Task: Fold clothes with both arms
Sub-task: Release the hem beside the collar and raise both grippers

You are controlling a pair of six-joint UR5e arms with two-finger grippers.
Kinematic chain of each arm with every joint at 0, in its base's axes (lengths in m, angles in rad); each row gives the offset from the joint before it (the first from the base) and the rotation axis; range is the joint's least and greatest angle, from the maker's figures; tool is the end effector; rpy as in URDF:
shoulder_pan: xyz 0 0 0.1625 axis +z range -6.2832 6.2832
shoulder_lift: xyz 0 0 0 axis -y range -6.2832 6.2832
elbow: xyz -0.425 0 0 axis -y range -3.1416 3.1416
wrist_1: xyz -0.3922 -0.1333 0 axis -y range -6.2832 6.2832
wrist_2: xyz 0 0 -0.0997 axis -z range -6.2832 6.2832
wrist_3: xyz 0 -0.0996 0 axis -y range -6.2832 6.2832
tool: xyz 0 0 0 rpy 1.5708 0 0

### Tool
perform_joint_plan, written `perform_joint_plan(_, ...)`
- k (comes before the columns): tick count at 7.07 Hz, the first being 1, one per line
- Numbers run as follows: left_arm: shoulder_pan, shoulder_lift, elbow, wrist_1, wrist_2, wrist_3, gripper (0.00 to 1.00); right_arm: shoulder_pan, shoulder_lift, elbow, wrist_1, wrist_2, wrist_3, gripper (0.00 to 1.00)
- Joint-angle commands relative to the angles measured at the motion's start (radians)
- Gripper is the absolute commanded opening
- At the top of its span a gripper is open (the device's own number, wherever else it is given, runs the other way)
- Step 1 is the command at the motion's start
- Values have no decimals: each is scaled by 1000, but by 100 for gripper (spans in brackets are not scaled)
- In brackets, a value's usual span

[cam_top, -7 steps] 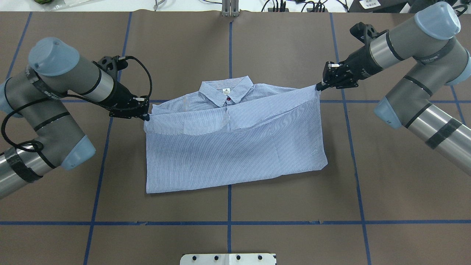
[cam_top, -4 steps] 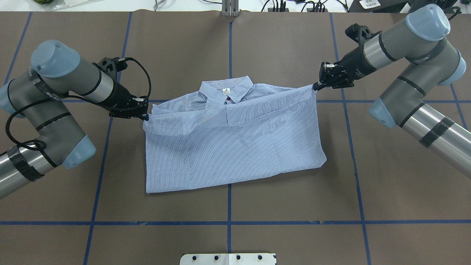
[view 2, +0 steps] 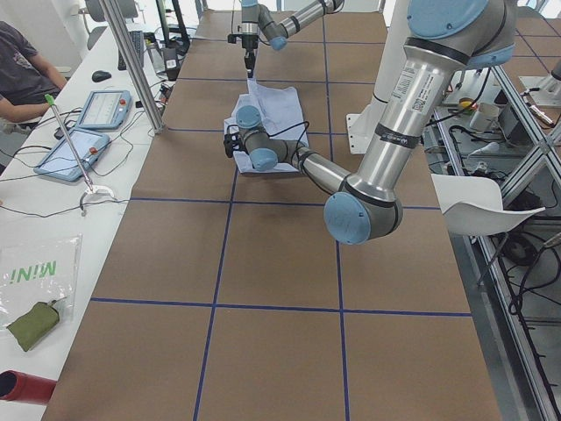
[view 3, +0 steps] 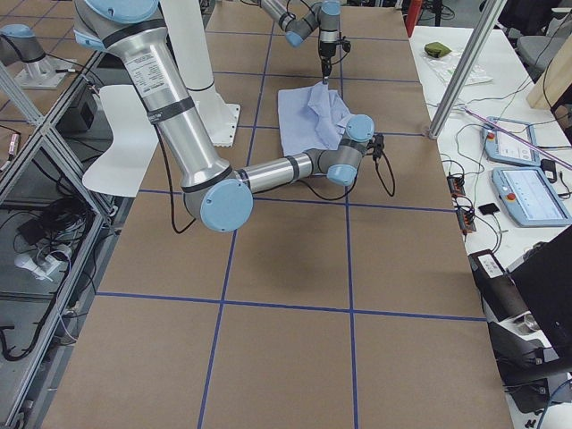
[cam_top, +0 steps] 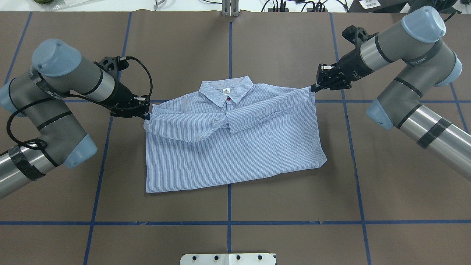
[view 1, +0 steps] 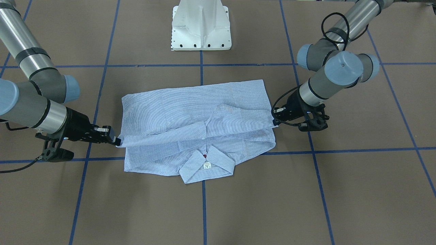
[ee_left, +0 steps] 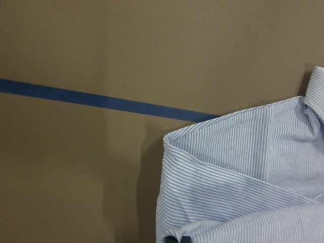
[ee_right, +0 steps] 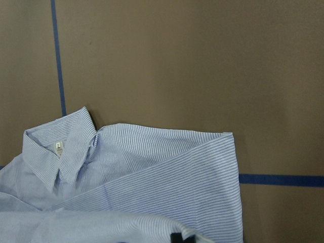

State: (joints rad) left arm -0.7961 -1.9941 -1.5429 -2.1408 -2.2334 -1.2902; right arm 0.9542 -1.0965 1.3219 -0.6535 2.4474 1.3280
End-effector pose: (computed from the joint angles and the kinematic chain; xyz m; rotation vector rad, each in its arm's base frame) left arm 0.4087 -0.5205 0.3616 -0.0470 1.1056 -0.1423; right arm -0.3445 -0.5841 0.3887 -0.0410 -1.3021 0.1077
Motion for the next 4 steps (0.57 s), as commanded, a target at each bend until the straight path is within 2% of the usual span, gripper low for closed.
perform_joint_plan(1,0,-2,1,1,6,-1,59,0,0,-10,0,-1,3,61)
perform_joint_plan(2,-5,-3,-2,1,11,-1,100,1,-5,-10,3,-13,0,100)
perform_joint_plan(4,-40,-3,-5,5,9,-1,100,4,-28,8,11,5,-1,100)
